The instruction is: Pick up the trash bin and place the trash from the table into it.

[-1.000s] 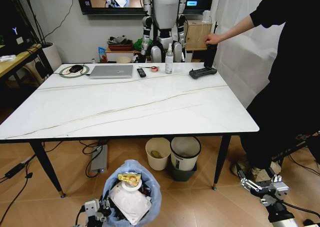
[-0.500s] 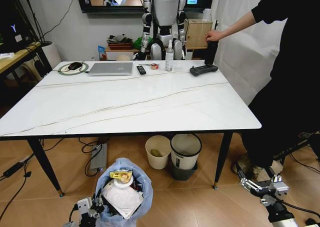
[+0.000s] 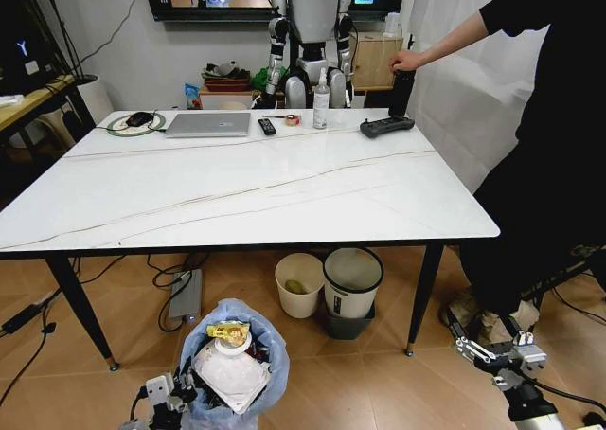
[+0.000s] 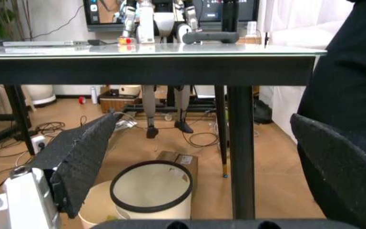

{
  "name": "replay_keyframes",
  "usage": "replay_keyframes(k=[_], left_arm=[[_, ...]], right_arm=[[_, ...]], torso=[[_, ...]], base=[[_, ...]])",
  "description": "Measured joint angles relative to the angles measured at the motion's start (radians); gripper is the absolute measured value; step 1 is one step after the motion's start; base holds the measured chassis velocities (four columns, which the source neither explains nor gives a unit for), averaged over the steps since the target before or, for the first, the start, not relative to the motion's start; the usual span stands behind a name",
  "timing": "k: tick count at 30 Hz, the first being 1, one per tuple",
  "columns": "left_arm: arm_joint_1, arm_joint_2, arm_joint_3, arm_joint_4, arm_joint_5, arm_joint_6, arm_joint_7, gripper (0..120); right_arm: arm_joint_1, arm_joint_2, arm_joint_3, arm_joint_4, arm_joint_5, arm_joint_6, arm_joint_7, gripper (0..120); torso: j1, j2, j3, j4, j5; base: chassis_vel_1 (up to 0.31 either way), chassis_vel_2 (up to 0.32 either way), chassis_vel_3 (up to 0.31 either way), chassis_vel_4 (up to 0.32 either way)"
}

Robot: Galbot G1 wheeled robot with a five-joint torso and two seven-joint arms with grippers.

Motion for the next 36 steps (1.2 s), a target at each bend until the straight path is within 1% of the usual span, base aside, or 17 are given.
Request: replay_keyframes(k=[2,7,9,28,36], left_arm=[[-0.001,-0.001,0.000,0.000,0.000,0.000,0.000,0],[-0.001,0.000,-0.002,0.000,0.000,0.003,-0.001,0],[-0.001,0.000,-0.002,0.000,0.000,0.003,-0.001,0],[0.002,-0.001,0.005,-0.001,0.002,0.003,-0.001,0],[-0.002,0.000,0.004,-0.001,0.000,0.003,-0.001,0]], right_arm=[[0.000,0.000,0.000,0.000,0.000,0.000,0.000,100],[0.000,0.000,0.000,0.000,0.000,0.000,0.000,100],[0.000,0.000,0.000,0.000,0.000,0.000,0.000,100],[0.000,0.000,0.000,0.000,0.000,0.000,0.000,100],[0.000,0.000,0.000,0.000,0.000,0.000,0.000,100]], torso=[[-0.002,-0.004,-0.002,0.0000,0.0000],[-0.014,-0.033,-0.019,0.0000,0.0000],[-0.016,-0.037,-0.021,0.0000,0.0000],[-0.052,-0.124,-0.072,0.0000,0.0000],[-0.065,-0.154,-0.089,-0.0001,0.0000]], base=[[0.000,0.000,0.000,0.000],[0.000,0.000,0.000,0.000],[0.000,0.000,0.000,0.000],[0.000,0.000,0.000,0.000],[0.000,0.000,0.000,0.000]])
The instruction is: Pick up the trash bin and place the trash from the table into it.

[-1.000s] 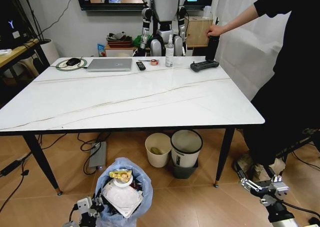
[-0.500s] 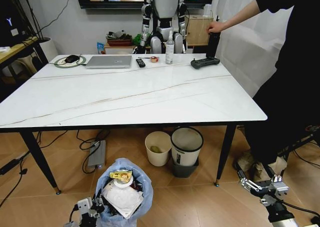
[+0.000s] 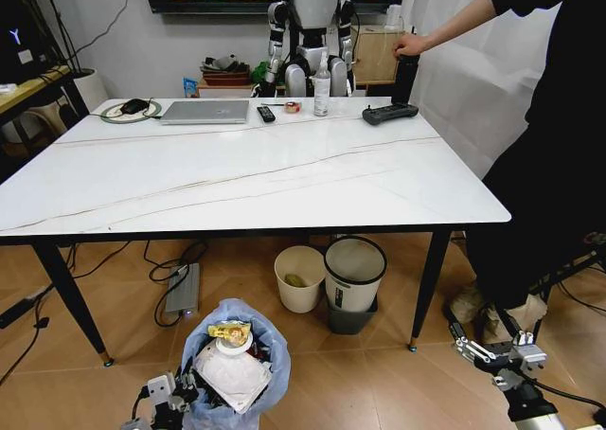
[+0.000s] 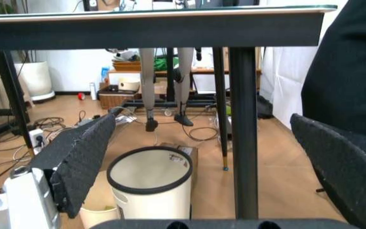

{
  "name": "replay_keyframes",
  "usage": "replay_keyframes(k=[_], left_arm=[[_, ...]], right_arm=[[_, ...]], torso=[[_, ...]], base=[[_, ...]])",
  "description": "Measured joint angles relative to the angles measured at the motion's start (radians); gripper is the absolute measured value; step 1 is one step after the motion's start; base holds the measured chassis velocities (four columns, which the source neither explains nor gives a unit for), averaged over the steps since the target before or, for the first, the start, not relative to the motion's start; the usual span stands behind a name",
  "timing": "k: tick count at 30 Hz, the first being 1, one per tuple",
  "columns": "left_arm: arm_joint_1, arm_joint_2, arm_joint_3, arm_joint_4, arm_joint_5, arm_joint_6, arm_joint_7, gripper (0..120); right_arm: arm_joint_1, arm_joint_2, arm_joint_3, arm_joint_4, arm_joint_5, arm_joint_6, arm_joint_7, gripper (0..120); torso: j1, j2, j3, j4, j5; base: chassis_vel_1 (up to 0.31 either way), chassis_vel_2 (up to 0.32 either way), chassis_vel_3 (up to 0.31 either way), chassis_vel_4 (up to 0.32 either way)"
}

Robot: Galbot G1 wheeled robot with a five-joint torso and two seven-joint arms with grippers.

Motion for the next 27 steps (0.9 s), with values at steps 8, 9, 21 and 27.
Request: replay_keyframes(k=[8,9,21,27], left_arm=[[0.000,0.001,0.002,0.000,0.000,0.000,0.000,0],[0.000,0.001,0.002,0.000,0.000,0.000,0.000,0],[0.002,-0.002,0.008,0.000,0.003,0.002,0.000,0],[0.001,-0.002,0.014,0.000,0.004,0.003,-0.001,0]], right_arm=[[0.000,0.000,0.000,0.000,0.000,0.000,0.000,100],[0.000,0.000,0.000,0.000,0.000,0.000,0.000,100],[0.000,0.000,0.000,0.000,0.000,0.000,0.000,100],[0.000,0.000,0.000,0.000,0.000,0.000,0.000,100]], torso=[[-0.014,-0.037,-0.023,0.0000,0.0000],[-0.016,-0.042,-0.026,0.0000,0.0000],[-0.039,-0.099,-0.060,0.0001,0.0000],[-0.049,-0.123,-0.074,0.0000,0.0000]], base=[[0.000,0.000,0.000,0.000],[0.000,0.000,0.000,0.000],[0.000,0.000,0.000,0.000],[0.000,0.000,0.000,0.000]])
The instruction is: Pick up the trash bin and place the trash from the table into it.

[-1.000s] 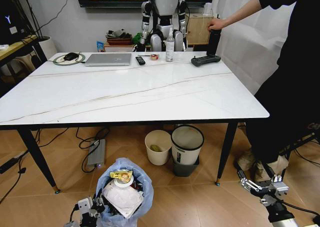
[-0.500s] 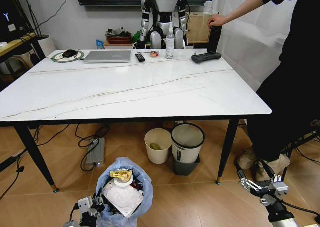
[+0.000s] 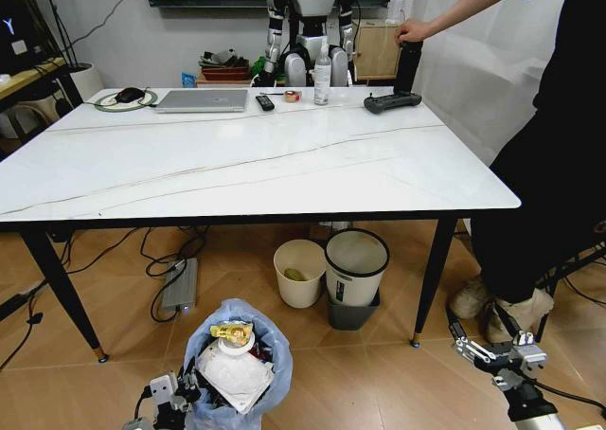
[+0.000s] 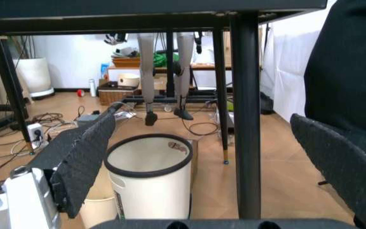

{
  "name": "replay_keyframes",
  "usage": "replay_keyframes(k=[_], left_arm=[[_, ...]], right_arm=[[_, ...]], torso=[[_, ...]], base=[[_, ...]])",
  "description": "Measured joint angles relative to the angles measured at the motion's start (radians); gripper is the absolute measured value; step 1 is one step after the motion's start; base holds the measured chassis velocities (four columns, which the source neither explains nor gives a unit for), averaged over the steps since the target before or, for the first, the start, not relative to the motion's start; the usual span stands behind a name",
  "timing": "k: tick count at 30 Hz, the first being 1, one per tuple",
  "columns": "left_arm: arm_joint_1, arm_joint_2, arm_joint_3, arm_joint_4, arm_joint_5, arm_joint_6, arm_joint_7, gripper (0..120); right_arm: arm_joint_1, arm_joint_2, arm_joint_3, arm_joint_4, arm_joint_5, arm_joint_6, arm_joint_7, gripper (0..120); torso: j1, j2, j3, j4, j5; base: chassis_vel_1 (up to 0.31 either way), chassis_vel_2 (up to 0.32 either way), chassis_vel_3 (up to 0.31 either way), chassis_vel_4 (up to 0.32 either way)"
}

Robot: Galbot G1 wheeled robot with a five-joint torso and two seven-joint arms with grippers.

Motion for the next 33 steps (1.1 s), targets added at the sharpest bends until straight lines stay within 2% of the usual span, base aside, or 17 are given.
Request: replay_keyframes(k=[33], left_arm=[[-0.012,0.011,0.023,0.014,-0.034,0.026,-0.017,0]], right_arm=[[0.000,0.000,0.000,0.000,0.000,0.000,0.000,100]], torso=[[-0.049,-0.133,-0.085,0.0000,0.0000]], base=[[0.000,0.000,0.000,0.000]])
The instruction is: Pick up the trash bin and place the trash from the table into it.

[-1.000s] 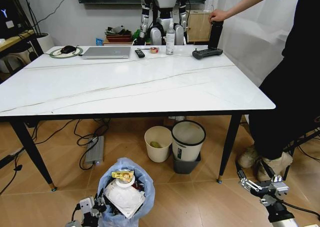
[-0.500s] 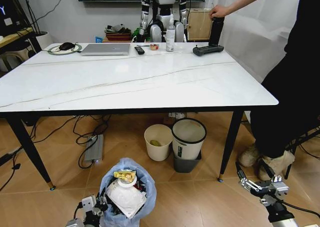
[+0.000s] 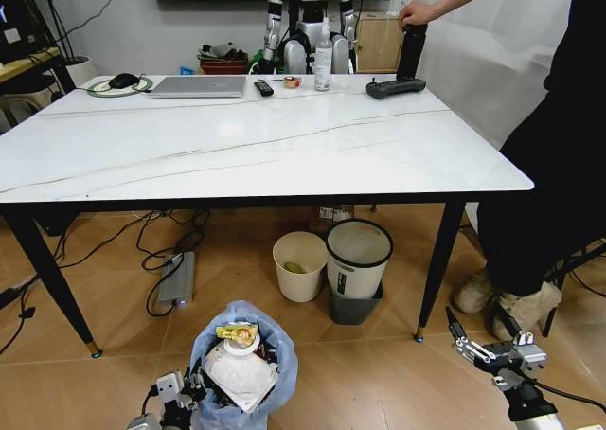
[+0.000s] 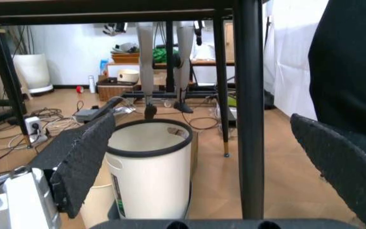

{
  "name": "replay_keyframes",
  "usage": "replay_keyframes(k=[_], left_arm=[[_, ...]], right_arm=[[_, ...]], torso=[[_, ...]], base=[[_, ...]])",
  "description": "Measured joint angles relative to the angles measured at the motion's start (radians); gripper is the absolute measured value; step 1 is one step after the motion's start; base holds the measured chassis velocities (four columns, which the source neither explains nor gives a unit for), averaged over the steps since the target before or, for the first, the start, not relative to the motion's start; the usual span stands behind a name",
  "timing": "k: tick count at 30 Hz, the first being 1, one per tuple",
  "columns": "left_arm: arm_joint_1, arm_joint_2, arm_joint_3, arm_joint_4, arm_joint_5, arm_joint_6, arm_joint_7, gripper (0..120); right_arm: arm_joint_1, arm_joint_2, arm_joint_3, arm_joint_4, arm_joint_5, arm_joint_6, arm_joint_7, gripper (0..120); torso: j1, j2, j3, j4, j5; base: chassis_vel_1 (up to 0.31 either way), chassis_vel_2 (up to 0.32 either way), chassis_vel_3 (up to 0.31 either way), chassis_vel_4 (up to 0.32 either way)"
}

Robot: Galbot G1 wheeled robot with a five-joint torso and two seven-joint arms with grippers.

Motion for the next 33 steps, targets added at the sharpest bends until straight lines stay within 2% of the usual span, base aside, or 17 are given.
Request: replay_keyframes(k=[33], left_arm=[[0.027,-0.039,-0.005,-0.013,-0.001,-0.005,-0.003,0]], right_arm=[[0.000,0.000,0.000,0.000,0.000,0.000,0.000,100]], torso=[[-0.045,-0.134,-0.088,0.0000,-0.0001]], base=[[0.000,0.000,0.000,0.000]])
